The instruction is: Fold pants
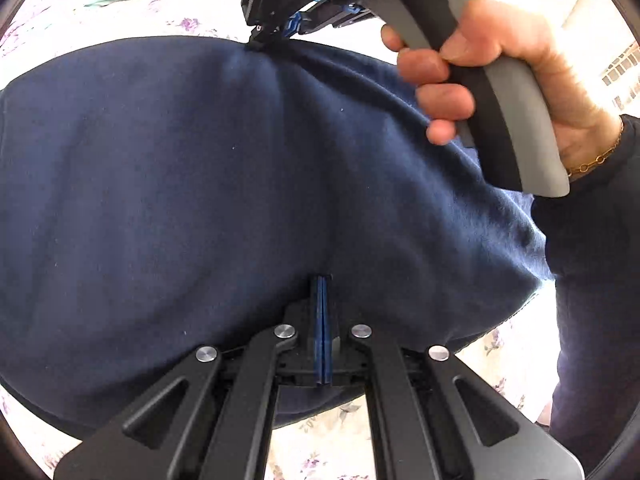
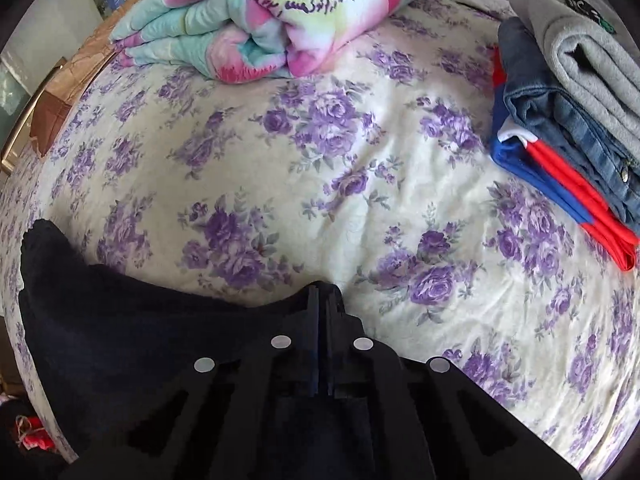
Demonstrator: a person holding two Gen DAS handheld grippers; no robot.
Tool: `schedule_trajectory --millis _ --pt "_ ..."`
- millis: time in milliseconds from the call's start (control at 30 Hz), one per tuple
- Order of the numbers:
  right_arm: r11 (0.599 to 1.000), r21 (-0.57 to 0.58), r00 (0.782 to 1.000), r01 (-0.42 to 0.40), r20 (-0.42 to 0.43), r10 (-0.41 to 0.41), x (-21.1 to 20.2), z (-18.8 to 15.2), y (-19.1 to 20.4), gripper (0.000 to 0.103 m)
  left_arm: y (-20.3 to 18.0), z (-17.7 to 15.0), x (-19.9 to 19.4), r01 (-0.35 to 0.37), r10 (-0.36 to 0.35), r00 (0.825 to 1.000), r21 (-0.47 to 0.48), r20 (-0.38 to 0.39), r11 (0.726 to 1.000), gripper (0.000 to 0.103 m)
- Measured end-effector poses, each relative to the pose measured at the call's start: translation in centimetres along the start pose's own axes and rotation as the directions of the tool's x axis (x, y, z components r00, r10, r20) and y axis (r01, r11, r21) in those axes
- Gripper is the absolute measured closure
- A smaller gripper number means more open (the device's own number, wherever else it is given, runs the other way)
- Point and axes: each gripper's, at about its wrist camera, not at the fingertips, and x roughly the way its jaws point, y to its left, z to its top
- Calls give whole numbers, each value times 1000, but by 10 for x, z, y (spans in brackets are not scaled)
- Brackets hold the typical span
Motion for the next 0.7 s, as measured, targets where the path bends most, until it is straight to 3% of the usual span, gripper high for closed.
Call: schedule_trajectory --millis 67,133,200,233,267,400,433,467,500,533,633,700 --pt "998 51 1000 -20 14 19 -22 -4 -9 99 -4 0 2 -18 18 1000 8 2 1000 102" --pt "997 71 996 -2 86 -4 -65 -16 -18 95 -7 -1 0 -25 25 1000 14 -9 1000 102" --pt "996 61 985 67 158 -76 -111 -42 -26 79 -13 0 -4 -4 4 1000 6 -24 1000 102" --pt "993 76 977 94 184 -107 -132 -61 -34 62 -11 2 -10 5 -5 1000 -2 -17 1000 102" --pt "990 92 973 106 194 -122 -148 -83 -43 55 -9 4 -18 3 -3 1000 -6 1 1000 102" --pt "973 184 973 138 160 -168 -175 -194 -79 56 -26 33 -35 12 -12 1000 10 27 1000 102" --pt "965 228 973 128 158 -166 -174 -223 -85 62 -34 45 -33 19 -19 1000 19 21 1000 102" --pt "958 263 974 115 160 -161 -170 -246 -87 78 -43 65 -26 20 -21 1000 36 16 999 102" --pt "948 302 975 101 160 -155 -166 -271 -91 86 -53 77 -19 15 -15 1000 50 8 999 102" --pt "934 347 973 86 172 -154 -161 -294 -94 92 -64 90 -9 -4 4 1000 74 2 997 102" --pt "874 477 957 97 198 -214 -143 -334 -105 94 -86 125 26 -22 30 998 116 -61 993 102" --pt "843 536 969 44 183 -167 -122 -350 -115 96 -100 144 50 -71 85 992 146 -92 987 102"
